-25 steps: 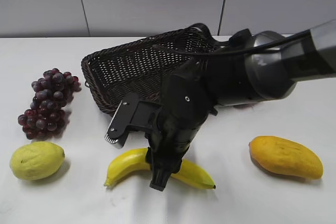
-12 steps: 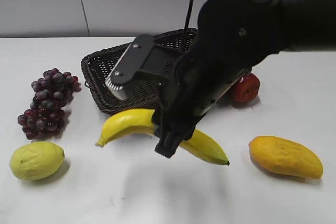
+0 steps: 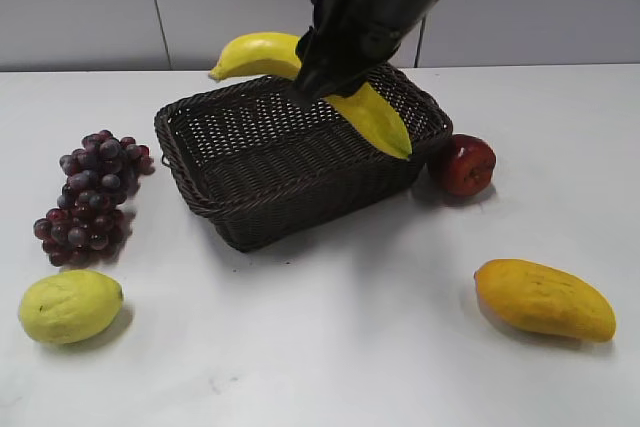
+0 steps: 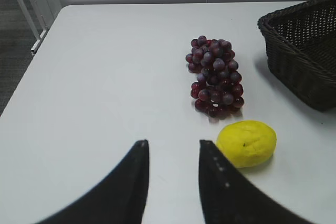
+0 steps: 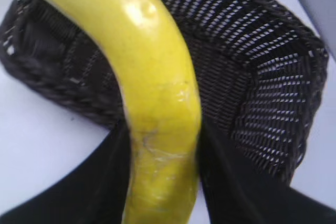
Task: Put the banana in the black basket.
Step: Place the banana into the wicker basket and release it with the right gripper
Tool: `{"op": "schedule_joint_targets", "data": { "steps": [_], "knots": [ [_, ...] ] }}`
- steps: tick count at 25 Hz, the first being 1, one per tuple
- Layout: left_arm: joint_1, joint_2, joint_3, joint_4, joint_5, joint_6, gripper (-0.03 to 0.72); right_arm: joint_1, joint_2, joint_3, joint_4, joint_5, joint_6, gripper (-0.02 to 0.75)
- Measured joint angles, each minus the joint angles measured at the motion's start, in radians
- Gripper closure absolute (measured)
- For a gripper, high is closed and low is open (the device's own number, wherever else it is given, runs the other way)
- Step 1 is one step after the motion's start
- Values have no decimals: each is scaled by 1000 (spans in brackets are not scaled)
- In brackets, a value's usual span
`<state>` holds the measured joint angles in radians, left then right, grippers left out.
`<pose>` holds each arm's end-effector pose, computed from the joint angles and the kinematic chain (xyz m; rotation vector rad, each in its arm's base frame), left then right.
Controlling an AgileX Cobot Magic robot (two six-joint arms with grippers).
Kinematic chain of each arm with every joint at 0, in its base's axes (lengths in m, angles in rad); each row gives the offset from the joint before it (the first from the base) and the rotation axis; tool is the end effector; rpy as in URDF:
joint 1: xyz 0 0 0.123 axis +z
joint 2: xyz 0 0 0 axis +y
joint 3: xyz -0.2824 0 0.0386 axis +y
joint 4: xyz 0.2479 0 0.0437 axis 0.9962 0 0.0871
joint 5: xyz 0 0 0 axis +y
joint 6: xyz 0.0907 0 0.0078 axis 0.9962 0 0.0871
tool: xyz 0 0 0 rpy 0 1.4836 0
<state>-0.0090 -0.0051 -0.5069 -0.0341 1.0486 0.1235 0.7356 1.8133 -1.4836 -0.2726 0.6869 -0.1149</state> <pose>-0.0060 -0.0026 0.2801 0.1353 2.0153 0.0320 0.3136 0.2628 0.2780 -1.1859 2.1592 -0.0367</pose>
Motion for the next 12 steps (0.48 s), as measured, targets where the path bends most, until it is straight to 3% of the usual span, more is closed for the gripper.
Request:
{"op": "schedule_joint_targets", "data": {
  "steps": [5,12],
  "knots": [
    [0,0,0,0,0,0,453,-79,149,-144,0,0,3,409],
    [0,0,0,0,0,0,453,-99,310,-248,0,-40,2,409]
  ]
}}
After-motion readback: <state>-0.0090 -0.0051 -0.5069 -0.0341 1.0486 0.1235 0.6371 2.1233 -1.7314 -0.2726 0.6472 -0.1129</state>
